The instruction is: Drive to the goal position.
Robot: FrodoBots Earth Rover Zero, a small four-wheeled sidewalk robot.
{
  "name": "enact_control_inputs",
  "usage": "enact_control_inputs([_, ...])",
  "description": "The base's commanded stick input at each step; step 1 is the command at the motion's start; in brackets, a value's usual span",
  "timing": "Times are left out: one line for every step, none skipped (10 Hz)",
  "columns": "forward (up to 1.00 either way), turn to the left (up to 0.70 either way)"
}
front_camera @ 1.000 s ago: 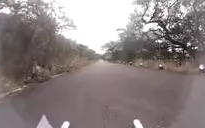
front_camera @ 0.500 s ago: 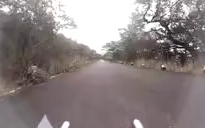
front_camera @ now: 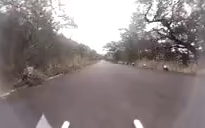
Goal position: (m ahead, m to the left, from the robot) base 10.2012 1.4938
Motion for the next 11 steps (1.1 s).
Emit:
enact_control_inputs([0.50,0.00])
enact_control_inputs([0.50,0.00])
enact_control_inputs([0.50,0.00])
enact_control_inputs([0.50,0.00])
enact_control_inputs([0.50,0.00])
enact_control_inputs([0.50,0.00])
enact_control_inputs([0.50,0.00])
enact_control_inputs([0.50,0.00])
enact_control_inputs([0.50,0.00])
enact_control_inputs([0.50,0.00])
enact_control_inputs([0.50,0.00])
